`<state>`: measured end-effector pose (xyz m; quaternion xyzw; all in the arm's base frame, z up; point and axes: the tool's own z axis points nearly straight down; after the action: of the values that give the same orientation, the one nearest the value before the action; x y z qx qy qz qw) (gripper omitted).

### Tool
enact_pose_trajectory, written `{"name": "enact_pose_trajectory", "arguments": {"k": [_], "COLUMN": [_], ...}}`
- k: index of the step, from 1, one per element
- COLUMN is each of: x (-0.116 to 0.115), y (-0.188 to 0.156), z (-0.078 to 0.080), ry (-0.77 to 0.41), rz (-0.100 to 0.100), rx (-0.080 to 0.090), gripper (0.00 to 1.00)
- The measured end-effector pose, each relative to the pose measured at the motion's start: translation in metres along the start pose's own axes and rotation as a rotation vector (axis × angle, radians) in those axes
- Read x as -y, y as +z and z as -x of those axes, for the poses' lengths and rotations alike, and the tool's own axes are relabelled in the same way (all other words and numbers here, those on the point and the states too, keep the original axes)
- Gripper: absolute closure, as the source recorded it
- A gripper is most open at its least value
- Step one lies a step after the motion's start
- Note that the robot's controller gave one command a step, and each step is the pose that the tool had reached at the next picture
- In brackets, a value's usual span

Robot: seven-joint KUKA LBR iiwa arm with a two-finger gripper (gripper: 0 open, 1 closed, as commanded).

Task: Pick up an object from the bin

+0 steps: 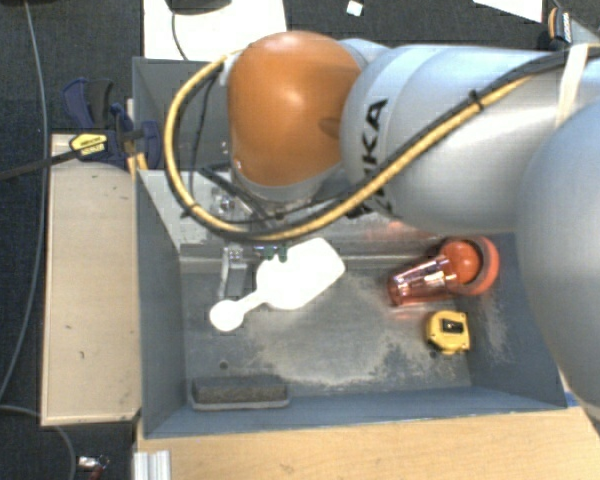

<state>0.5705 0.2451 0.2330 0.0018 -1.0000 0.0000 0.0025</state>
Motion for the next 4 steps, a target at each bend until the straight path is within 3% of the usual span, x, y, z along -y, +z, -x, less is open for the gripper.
{"name": "enact_pose_trajectory", "arguments": {"k": [1, 2, 3, 4], "x": [0.001, 0.075, 0.086, 0.063], "y": [-0.005, 0.126, 0.075, 0.135], "z": [0.002, -0.012, -0.007, 0.016], "ry": [0.007, -0.152, -0.149, -0.404], "rz": [0.002, 0.002, 0.006, 0.002], "rx": [0.008, 0.011, 0.02, 0.005], "gripper": [0.0, 0.0, 0.0, 0.0]}}
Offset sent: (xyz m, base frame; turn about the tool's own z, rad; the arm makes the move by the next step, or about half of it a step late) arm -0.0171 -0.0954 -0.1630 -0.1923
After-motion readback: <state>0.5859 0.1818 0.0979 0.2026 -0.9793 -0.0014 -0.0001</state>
